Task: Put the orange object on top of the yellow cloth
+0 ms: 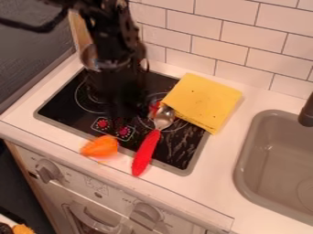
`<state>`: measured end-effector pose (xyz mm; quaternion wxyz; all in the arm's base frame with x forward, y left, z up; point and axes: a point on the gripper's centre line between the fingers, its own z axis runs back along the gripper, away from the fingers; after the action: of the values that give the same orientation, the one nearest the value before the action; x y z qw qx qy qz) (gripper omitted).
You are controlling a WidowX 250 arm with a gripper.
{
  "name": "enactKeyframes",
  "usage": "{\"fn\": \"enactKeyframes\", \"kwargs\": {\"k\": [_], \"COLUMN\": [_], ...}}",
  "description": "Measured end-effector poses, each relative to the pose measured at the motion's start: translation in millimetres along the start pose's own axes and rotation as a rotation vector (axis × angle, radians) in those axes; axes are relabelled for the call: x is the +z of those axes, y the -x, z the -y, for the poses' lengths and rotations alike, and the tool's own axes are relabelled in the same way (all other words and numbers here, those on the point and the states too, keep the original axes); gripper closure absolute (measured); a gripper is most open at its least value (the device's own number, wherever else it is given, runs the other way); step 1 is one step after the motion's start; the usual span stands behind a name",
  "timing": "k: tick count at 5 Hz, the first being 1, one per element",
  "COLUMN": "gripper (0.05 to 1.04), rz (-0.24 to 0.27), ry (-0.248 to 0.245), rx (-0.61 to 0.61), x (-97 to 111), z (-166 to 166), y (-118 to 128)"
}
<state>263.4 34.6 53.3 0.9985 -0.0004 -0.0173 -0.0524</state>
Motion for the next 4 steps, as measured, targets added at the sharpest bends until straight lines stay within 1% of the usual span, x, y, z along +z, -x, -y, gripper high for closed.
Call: {"fn": "enactKeyframes", "kwargs": {"k": [1, 2, 3, 4], "gripper": [1.010, 0.862, 0.601, 0.290], "rz": [0.040, 0.039, 0.013, -0.026], "ry": [-0.001, -0.005, -0.035, -0.045], "rx": [-0.020, -0.020, -0.020, -0.063], "x": [18.5, 21.0, 9.2, -11.4], "z": [9.6, 6.6, -7.9, -22.1], "y": [-21.9, -24.8, -10.4, 18.3]}}
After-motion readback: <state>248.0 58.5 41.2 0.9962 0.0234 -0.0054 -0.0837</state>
